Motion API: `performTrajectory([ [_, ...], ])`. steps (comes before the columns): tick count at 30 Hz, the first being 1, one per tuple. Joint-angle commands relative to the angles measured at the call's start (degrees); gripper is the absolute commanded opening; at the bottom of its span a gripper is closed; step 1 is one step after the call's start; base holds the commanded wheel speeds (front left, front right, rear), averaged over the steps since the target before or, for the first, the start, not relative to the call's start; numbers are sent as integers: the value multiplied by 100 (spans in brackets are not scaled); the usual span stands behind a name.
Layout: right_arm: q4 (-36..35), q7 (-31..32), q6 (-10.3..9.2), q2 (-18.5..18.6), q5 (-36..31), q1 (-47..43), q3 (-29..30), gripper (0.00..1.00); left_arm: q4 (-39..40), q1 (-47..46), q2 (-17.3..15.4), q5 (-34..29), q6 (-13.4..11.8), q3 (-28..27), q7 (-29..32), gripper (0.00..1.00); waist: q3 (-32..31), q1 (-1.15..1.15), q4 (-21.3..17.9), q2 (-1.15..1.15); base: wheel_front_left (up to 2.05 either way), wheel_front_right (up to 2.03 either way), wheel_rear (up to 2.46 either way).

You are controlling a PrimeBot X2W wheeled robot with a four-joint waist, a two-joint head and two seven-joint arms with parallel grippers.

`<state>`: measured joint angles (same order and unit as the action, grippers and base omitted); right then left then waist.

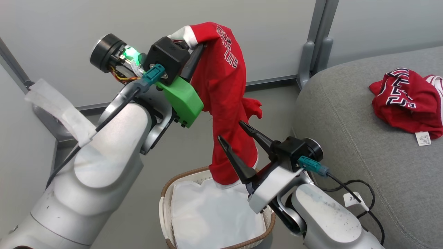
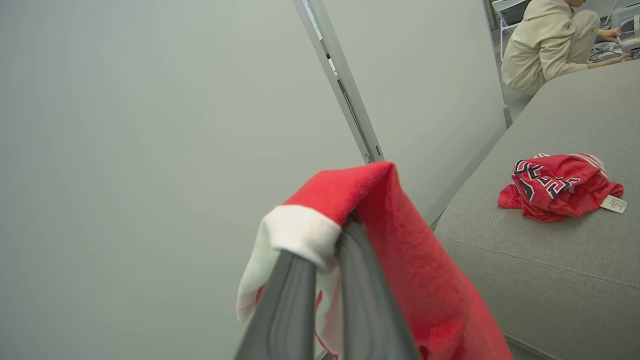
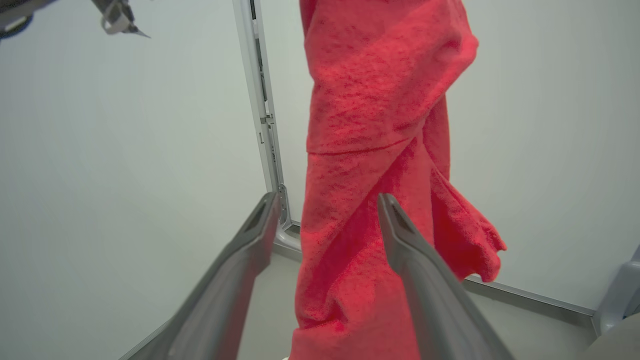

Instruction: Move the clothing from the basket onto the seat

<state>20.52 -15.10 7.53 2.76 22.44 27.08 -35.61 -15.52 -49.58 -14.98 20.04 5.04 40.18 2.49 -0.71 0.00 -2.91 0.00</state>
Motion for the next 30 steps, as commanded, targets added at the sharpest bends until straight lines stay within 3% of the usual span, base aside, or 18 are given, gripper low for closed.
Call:
performTrajectory([
  [1,63,-10,-8,24,71,117,-27,100,25,-107,47,10,-31,22,35,0,-18,0,42,0,0,0,0],
  [12,972,-9,-8,23,-74,572,287,100,283,-49,441,103,-60,341,290,0,-89,0,334,0,0,0,0],
  [17,1029,-9,-8,22,148,704,121,99,430,10,478,176,-42,405,352,0,-96,0,426,0,0,0,0],
  [18,1004,-9,-8,23,161,720,87,25,454,55,465,200,-57,402,355,0,-95,0,435,0,0,0,0],
  [19,983,-9,-8,24,166,729,78,18,464,94,444,220,-79,389,353,0,-94,0,438,0,0,0,0],
  [20,966,-9,-8,26,148,738,78,0,463,146,409,243,-96,366,342,0,-93,0,437,0,0,0,0],
  [29,710,-9,-8,23,-15,519,347,0,205,1051,174,598,-483,23,-154,0,-44,0,302,0,0,0,0],
  [30,688,-9,-8,23,-47,497,392,0,158,1212,174,662,-530,-24,-292,34,-36,0,278,0,0,0,0],
])
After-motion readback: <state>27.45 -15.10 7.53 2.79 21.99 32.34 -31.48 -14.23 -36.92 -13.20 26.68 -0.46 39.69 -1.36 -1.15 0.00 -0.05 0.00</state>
